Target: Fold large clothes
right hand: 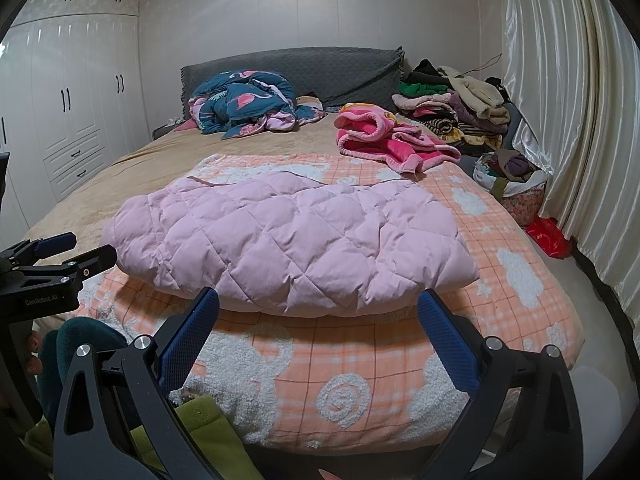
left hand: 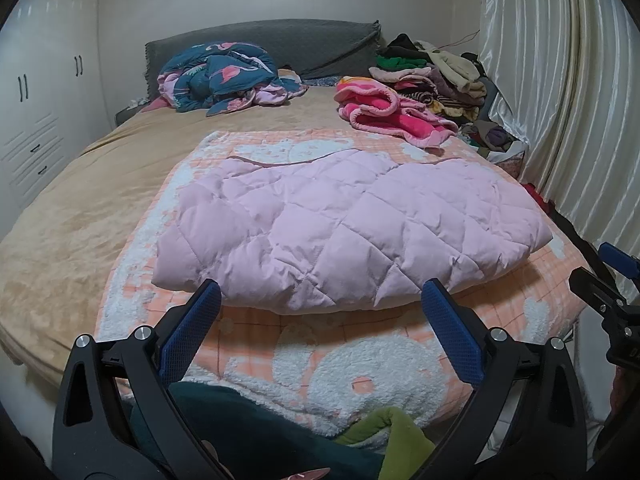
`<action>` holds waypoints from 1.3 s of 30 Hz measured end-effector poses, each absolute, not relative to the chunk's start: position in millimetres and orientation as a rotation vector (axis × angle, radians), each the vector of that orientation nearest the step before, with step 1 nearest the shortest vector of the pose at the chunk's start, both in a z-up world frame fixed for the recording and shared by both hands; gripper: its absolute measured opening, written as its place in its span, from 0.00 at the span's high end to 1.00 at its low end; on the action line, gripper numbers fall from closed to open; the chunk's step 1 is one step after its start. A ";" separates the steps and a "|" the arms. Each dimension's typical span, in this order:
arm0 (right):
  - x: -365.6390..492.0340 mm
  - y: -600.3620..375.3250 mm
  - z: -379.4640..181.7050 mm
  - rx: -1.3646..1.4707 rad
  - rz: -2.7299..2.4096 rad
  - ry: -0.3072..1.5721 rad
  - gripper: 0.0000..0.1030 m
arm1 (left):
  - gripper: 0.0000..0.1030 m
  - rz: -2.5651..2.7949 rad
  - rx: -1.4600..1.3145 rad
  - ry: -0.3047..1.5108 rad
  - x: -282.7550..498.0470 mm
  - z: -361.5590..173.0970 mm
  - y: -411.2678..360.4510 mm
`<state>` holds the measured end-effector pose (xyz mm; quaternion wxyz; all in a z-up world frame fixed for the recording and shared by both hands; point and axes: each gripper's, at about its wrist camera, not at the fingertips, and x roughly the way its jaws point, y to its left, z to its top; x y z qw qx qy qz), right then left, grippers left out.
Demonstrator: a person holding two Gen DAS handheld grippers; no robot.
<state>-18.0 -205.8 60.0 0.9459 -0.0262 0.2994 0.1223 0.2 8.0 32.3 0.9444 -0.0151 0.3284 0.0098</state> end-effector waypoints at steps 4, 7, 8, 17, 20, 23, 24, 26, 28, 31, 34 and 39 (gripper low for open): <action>-17.9 -206.0 60.1 -0.055 0.249 0.609 0.04 | 0.09 0.026 -0.028 0.668 0.2 33.1 8.0; -17.8 -206.0 59.8 -0.054 0.250 0.610 0.04 | 0.09 0.025 -0.028 0.668 0.2 33.2 8.7; -18.0 -205.6 59.6 -0.055 0.248 0.610 0.04 | 0.09 0.025 -0.027 0.668 0.7 33.3 9.5; -17.5 -205.6 59.3 -0.055 0.249 0.610 0.04 | 0.09 0.026 -0.027 0.668 0.1 32.8 7.6; -17.9 -205.0 58.9 -0.054 0.248 0.609 0.04 | 0.09 0.026 -0.028 0.668 0.1 32.7 7.6; -18.0 -203.9 59.7 -0.058 0.251 0.609 0.04 | 0.09 0.026 -0.026 0.669 -0.5 32.5 7.2; -18.4 -203.3 60.7 -0.061 0.252 0.608 0.04 | 0.09 0.025 -0.026 0.670 -0.4 32.7 7.8; -17.7 -202.7 62.7 -0.063 0.255 0.607 0.04 | 0.09 0.029 -0.026 0.668 -0.4 32.5 7.2; -17.9 -201.2 63.9 -0.064 0.255 0.607 0.04 | 0.09 0.031 -0.026 0.664 -1.5 32.5 7.7; -17.9 -200.4 64.8 -0.067 0.256 0.607 0.04 | 0.09 0.032 -0.027 0.659 -2.0 32.9 8.2; -18.0 -200.0 64.3 -0.067 0.255 0.607 0.04 | 0.09 0.031 -0.026 0.661 -1.8 33.0 8.3; -17.8 -199.3 64.6 -0.068 0.254 0.607 0.04 | 0.09 0.037 -0.022 0.664 -2.1 32.5 7.9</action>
